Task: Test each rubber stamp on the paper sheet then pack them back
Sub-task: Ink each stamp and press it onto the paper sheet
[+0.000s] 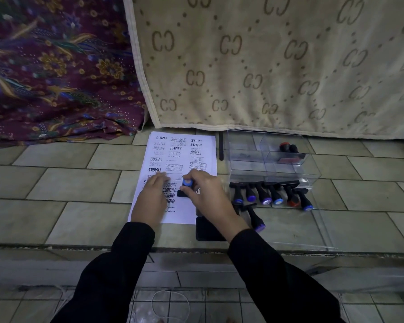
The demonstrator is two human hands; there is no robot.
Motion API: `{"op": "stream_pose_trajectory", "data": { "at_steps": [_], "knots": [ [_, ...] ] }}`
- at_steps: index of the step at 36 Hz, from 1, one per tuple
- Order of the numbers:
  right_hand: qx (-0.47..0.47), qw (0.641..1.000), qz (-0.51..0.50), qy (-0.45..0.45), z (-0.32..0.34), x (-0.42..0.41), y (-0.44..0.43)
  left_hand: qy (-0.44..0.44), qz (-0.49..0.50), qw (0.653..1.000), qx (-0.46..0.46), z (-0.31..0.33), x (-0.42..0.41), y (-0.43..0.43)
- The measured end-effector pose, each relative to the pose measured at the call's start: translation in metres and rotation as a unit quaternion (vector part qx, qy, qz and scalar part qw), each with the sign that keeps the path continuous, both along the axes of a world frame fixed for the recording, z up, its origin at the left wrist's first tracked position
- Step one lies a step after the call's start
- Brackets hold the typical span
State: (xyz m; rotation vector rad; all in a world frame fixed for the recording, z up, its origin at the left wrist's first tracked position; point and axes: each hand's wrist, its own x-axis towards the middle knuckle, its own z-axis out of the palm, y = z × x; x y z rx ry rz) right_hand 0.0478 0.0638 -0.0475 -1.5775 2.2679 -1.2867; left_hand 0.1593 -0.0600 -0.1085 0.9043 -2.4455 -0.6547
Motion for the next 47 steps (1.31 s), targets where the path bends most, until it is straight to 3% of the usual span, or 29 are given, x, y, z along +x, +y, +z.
{"op": "stream_pose_trajectory", "data": {
  "at_steps": [35,44,47],
  "knots": [
    [0.001,0.999,0.018,0.037,-0.019,0.006,-0.003,-0.002,0.004,1.000,0.017,0.007,0.000,0.005],
    [0.043,0.999,0.004,-0.004,-0.012,-0.005,-0.014,-0.004,0.004,1.000,0.013,0.009,0.000,0.006],
    [-0.012,0.996,-0.058,-0.067,-0.004,-0.017,-0.010,-0.001,0.005,1.000,0.012,0.008,0.000,0.006]
  ]
}}
